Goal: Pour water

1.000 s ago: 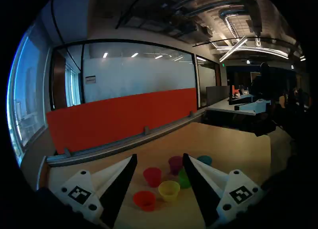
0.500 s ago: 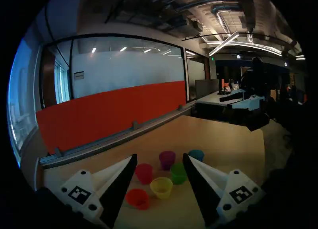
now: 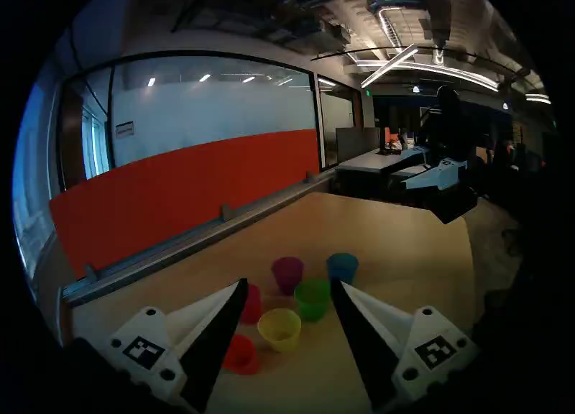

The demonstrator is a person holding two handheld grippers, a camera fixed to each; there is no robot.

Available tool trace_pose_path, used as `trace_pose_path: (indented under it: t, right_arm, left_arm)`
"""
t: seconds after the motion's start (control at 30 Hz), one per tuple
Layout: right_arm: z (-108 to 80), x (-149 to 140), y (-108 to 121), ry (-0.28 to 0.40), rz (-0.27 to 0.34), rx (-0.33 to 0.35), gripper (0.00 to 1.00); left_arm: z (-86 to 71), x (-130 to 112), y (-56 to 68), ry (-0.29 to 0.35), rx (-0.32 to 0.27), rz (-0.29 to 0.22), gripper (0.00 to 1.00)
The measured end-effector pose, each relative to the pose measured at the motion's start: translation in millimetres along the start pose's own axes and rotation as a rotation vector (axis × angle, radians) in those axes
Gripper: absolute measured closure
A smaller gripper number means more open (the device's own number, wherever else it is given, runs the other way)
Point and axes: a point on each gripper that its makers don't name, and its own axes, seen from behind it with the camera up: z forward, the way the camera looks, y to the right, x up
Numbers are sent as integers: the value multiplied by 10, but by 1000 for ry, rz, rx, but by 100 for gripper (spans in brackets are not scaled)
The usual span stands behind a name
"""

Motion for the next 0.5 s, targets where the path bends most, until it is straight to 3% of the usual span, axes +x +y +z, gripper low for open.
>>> trace_pose_path:
  t: [0.5]
  right_arm:
    - [178,-345,-19,-64,-18,29,0]
  left_arm:
    - [305,-307,103,-68,-52,4,16]
